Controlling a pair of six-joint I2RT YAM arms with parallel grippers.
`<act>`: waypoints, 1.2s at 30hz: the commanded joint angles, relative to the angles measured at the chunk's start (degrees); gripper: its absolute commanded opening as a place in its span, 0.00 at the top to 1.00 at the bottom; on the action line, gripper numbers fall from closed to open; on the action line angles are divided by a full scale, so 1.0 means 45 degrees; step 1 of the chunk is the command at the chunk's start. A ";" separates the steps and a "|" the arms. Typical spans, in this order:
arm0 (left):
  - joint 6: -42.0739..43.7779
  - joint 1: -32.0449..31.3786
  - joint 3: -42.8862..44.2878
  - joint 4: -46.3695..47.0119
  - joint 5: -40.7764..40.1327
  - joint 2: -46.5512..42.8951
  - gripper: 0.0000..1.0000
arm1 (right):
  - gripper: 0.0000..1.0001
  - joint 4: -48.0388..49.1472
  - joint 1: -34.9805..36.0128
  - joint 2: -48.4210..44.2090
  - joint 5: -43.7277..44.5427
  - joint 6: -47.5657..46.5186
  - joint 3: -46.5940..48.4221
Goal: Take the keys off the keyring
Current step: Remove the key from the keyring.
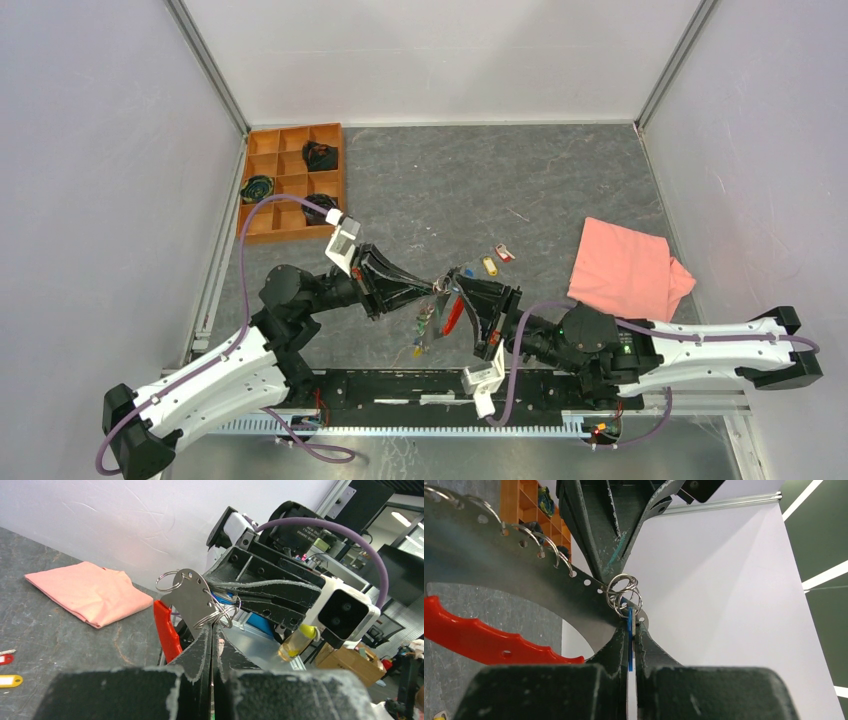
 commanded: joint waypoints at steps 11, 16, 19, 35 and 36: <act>0.1466 0.0030 0.0461 -0.0580 0.0746 -0.0066 0.98 | 0.99 0.0310 -0.0673 0.0318 -0.0086 0.0040 0.0915; 0.1793 0.0020 0.0609 -0.0962 0.0926 0.0007 0.98 | 0.99 0.0259 -0.0915 0.0470 -0.0380 0.0077 0.1029; 0.2029 0.0019 0.0682 -0.1194 0.0953 -0.0004 0.98 | 0.99 0.0156 -0.1059 0.0594 -0.0582 0.0136 0.1093; 0.2907 0.0019 0.0928 -0.2192 0.0813 -0.0250 0.98 | 0.99 -0.0060 -0.1398 0.0629 -0.1669 0.0956 0.1511; 0.3046 0.0019 0.0972 -0.2295 0.0826 -0.0228 0.98 | 0.99 -0.0150 -0.1418 0.0647 -0.1853 0.1057 0.1580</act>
